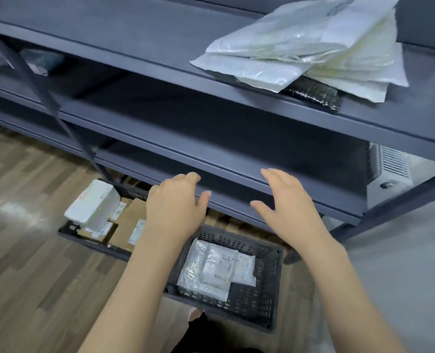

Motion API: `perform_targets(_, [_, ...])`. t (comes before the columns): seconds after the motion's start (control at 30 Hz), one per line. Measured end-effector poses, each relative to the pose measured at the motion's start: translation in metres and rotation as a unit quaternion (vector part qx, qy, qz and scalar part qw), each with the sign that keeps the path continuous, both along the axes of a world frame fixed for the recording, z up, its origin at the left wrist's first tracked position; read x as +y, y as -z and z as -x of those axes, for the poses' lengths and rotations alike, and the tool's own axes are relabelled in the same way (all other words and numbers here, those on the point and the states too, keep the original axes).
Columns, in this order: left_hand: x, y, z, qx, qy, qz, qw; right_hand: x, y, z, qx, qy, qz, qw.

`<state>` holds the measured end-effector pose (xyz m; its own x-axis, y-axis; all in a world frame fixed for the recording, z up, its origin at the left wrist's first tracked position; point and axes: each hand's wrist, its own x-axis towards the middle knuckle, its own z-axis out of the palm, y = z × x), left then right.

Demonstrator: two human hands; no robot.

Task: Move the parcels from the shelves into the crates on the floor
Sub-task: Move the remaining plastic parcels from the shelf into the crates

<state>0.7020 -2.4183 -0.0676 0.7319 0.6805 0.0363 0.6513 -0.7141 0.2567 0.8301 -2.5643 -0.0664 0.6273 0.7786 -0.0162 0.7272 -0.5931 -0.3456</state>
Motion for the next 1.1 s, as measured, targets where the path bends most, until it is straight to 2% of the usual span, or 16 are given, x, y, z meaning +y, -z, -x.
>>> perform_targets(0.2, [0.047,-0.032,-0.033,-0.022,0.062,-0.043,0.997,0.024,-0.04,-0.026,-0.036,0.058,-0.06,0.996])
perform_targets(0.4, [0.096,-0.072,-0.088,-0.022,0.138,-0.083,0.987,0.043,-0.074,-0.072,-0.132,0.117,-0.152,0.973])
perform_targets(0.53, [0.119,-0.09,-0.133,-0.092,0.162,-0.031,0.982,0.058,-0.098,-0.098,-0.196,0.153,-0.245,0.937])
perform_targets(0.63, [0.136,-0.102,-0.172,-0.115,0.15,0.009,0.982,0.07,-0.12,-0.118,-0.208,0.233,-0.284,0.907])
perform_targets(0.73, [0.151,-0.11,-0.208,-0.075,0.139,0.038,0.987,0.081,-0.137,-0.144,-0.161,0.292,-0.208,0.919])
perform_targets(0.87, [0.164,-0.108,-0.241,0.005,0.127,0.136,0.983,0.089,-0.142,-0.167,-0.055,0.304,-0.129,0.942])
perform_targets(0.97, [0.173,-0.109,-0.249,0.001,0.118,0.219,0.969,0.092,-0.14,-0.174,0.01,0.306,-0.098,0.947])
perform_targets(1.1, [0.176,-0.109,-0.248,-0.018,0.108,0.215,0.97,0.092,-0.132,-0.176,0.056,0.306,-0.092,0.946])
